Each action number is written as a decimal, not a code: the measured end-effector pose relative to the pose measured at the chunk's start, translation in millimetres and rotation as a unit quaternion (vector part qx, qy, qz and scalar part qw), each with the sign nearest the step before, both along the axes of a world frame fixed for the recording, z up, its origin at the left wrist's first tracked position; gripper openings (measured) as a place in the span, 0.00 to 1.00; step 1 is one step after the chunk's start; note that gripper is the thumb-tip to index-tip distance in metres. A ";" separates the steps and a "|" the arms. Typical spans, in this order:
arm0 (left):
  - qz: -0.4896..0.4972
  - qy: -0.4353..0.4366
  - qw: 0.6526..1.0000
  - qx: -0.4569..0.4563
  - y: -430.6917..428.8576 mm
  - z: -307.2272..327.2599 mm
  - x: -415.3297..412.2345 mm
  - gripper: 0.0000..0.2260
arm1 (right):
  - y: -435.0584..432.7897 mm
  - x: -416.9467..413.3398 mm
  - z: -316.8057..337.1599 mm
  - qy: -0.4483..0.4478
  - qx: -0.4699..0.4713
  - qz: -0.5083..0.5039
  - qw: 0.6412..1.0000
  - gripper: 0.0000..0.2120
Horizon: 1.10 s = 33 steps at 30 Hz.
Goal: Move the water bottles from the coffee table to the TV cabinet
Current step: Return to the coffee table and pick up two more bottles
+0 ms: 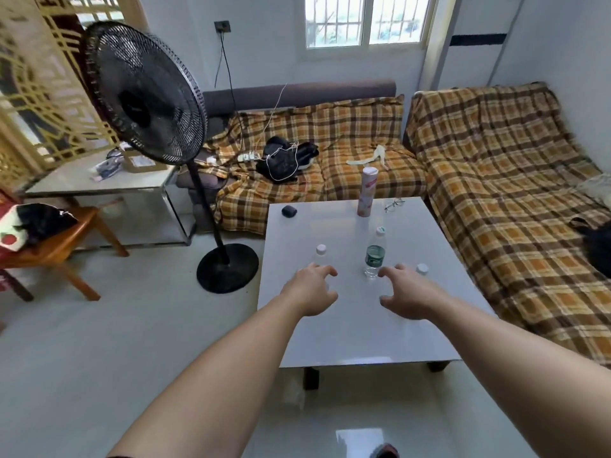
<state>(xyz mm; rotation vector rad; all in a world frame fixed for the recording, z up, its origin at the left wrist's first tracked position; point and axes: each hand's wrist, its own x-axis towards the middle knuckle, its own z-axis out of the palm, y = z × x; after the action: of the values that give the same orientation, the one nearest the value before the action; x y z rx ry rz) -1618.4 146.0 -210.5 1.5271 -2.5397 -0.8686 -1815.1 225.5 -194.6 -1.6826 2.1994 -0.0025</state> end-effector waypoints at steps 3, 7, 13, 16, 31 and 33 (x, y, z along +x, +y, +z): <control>0.039 -0.016 0.999 0.014 -40.3 -15.6 -16.1 0.19 | -53.3 -26.9 -15.2 -0.036 0.004 0.016 0.999 0.26; 0.070 -0.038 0.996 0.031 -84.4 -41.5 -39.5 0.21 | -106.0 -69.6 -33.1 -0.045 0.022 0.024 0.998 0.25; 0.098 -0.033 0.994 0.038 -129.8 -70.0 -65.1 0.24 | -159.2 -111.9 -64.9 -0.025 0.064 0.035 0.997 0.22; 0.106 -0.032 0.993 0.040 -157.4 -84.4 -75.1 0.24 | -185.1 -120.0 -79.8 -0.025 0.073 0.028 0.997 0.23; 0.050 -0.113 0.983 0.133 -265.8 -184.0 -88.1 0.11 | -302.7 -148.9 -158.7 0.023 0.136 -0.071 0.988 0.35; 0.053 -0.104 0.983 0.139 -273.4 -185.4 -91.3 0.11 | -313.6 -147.4 -170.6 -0.013 0.160 -0.074 0.984 0.29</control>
<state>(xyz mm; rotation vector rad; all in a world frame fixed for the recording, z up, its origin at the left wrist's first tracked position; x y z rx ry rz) -1709.7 -127.4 -395.9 1.9088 -2.5284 -1.1450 -1962.5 -88.1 -365.2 -1.3363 2.1634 0.2747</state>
